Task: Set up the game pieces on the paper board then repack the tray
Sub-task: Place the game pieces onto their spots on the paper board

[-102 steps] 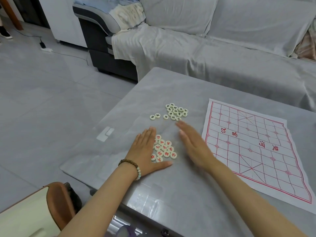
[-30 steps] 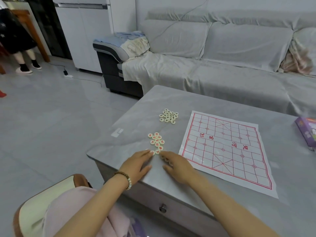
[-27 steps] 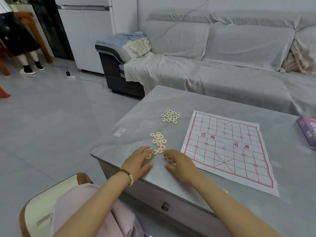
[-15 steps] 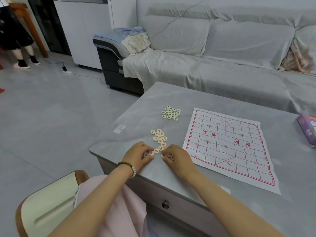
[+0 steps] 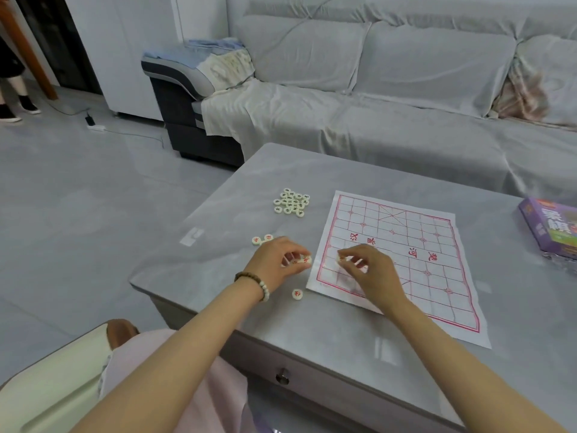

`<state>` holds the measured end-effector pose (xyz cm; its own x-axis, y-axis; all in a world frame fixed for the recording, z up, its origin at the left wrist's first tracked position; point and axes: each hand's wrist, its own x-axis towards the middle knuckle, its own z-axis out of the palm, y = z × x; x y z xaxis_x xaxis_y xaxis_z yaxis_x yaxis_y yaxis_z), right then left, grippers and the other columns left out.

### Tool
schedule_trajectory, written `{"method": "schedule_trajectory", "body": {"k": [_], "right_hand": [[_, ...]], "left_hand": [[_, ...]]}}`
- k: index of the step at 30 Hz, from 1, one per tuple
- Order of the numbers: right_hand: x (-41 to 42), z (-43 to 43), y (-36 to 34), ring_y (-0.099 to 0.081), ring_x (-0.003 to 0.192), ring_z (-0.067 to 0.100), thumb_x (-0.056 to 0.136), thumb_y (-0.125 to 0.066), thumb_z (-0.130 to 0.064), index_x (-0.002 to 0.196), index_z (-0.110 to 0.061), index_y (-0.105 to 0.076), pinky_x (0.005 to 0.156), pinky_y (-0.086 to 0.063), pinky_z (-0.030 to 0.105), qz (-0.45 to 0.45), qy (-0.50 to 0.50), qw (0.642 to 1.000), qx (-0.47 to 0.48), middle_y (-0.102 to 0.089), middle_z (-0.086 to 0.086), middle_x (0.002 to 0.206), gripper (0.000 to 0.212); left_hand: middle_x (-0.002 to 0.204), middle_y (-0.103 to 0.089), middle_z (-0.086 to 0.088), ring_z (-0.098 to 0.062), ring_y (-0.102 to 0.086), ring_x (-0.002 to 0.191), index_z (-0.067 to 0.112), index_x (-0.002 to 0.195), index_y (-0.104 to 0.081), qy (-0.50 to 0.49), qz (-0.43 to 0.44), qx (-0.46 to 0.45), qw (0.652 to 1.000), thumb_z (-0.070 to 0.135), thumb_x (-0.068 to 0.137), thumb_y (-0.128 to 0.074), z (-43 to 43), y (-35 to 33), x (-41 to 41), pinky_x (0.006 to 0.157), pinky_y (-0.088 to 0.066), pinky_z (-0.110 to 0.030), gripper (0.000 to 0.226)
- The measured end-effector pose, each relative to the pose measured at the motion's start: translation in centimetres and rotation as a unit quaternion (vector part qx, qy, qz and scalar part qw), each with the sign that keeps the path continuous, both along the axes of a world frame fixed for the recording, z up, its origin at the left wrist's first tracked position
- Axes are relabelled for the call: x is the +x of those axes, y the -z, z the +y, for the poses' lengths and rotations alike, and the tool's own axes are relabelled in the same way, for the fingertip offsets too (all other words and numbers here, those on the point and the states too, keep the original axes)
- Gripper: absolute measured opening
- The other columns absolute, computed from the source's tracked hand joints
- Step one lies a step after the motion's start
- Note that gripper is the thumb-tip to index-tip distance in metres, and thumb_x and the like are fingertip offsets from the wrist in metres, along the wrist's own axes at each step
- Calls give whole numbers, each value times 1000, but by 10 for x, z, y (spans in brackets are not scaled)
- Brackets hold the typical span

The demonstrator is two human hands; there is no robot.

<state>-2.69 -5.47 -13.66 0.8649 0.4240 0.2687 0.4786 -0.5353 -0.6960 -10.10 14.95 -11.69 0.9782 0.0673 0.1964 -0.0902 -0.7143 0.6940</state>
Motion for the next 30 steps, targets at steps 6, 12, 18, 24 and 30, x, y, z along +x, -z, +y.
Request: {"method": "schedule_trajectory", "body": {"k": [6, 12, 18, 24, 30], "right_hand": [[40, -70, 3, -57, 76, 3, 85, -66, -21, 100, -23, -70, 66, -42, 10, 12, 91, 995, -51, -65, -9, 95, 15], [39, -90, 23, -57, 82, 8, 85, -66, -25, 102, -20, -70, 79, -50, 24, 48, 90, 991, -83, -67, -5, 96, 18], [29, -84, 20, -47, 101, 0, 86, -65, -26, 109, -26, -65, 86, -30, 3, 17, 93, 992, -81, -59, -13, 113, 23], [-19, -21, 14, -46, 115, -2, 88, -62, -33, 116, -30, -62, 95, -24, 3, 6, -46, 997, -55, -54, -17, 122, 29], [-47, 37, 23, -37, 132, 1, 91, -56, -37, 131, -28, -52, 106, -26, 15, -2, -162, 979, -120, -49, -14, 138, 41]], "left_hand": [[105, -61, -3, -16, -58, 91, 16, 113, -65, 69, 74, 52, 994, 31, 84, -65, -69, 1, 72, 87, -50, -28, 33], [116, -60, -3, -17, -56, 98, 17, 117, -64, 89, 113, 104, 984, 31, 86, -63, -104, 20, 104, 94, -45, -28, 34], [131, -49, 0, -17, -46, 118, 22, 133, -48, 101, 113, 134, 979, 42, 89, -54, -95, 18, 94, 102, -39, -31, 49], [153, -22, -1, -17, -15, 142, 17, 146, -23, 24, 70, 214, 974, 52, 95, -22, 2, 22, 48, 115, -10, -29, 61], [155, 5, 8, -9, 6, 143, 20, 148, 0, -2, 175, 223, 959, 48, 97, -11, 69, 39, -3, 113, 3, -24, 60]]}}
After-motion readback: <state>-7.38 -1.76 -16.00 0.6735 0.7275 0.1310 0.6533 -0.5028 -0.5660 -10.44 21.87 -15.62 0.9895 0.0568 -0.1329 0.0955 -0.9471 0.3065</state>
